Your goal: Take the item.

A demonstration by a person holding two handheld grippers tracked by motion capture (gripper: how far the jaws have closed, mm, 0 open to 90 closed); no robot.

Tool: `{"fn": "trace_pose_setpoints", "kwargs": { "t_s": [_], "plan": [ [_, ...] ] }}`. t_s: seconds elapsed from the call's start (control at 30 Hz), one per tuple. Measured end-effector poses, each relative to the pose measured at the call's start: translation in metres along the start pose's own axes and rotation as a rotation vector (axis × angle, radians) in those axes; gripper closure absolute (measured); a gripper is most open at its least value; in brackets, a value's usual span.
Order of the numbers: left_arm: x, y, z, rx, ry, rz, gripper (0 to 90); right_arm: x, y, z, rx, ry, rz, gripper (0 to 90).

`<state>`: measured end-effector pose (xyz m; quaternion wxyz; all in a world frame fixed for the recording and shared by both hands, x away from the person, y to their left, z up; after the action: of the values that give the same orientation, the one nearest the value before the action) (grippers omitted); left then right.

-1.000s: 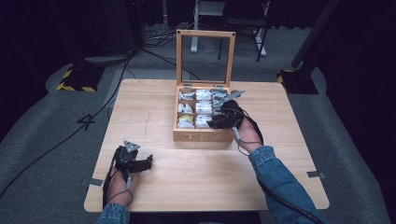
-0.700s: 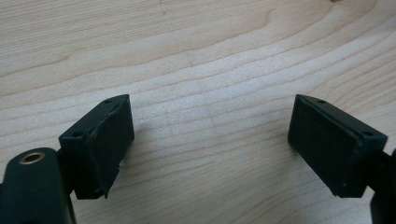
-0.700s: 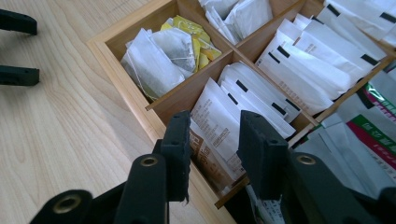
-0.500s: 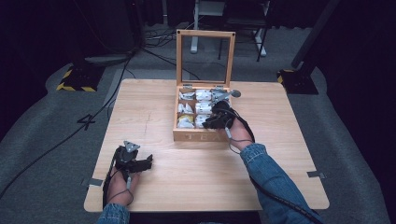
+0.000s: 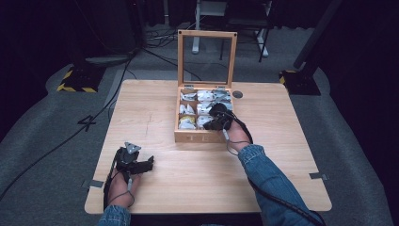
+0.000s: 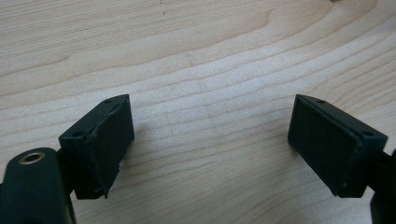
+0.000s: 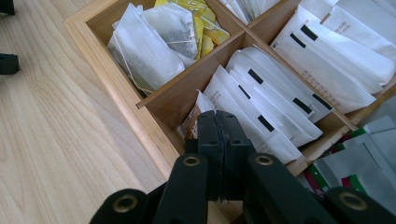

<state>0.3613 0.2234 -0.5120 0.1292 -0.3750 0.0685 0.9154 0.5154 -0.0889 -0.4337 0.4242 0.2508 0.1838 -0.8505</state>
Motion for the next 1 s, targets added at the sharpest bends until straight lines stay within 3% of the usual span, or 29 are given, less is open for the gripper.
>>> {"fn": "trace_pose_setpoints", "kwargs": {
  "t_s": [0.2, 0.6, 0.8, 1.0],
  "plan": [
    [0.0, 0.0, 0.0, 0.001, 0.001, 0.001, 14.8, -0.001, -0.002, 0.004, 0.02, 0.014, 0.017, 89.8],
    [0.0, 0.0, 0.0, 0.0, 0.0, 0.0, 14.8, -0.008, -0.004, 0.031, 0.054, 0.098, 0.044, 89.8],
    [0.0, 0.0, 0.0, 0.0, 0.0, 0.001, 14.8, -0.008, -0.007, 0.045, 0.053, 0.164, 0.046, 89.8],
    [0.0, 0.0, 0.0, 0.001, 0.0, 0.0, 14.8, -0.002, -0.009, 0.064, 0.035, 0.269, 0.023, 89.8]
  ]
}}
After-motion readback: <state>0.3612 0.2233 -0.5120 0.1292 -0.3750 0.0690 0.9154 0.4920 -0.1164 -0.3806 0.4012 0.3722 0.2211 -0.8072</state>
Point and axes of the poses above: each handheld gripper's, and its own axes: z roughly backward along the jaws, x roughly out of its underside, y roughly to its right, the point moved 1 cm from there along -z, roughly forward along the jaws, and after that the axes turned 1 degree about y, right-handed, at the moved point
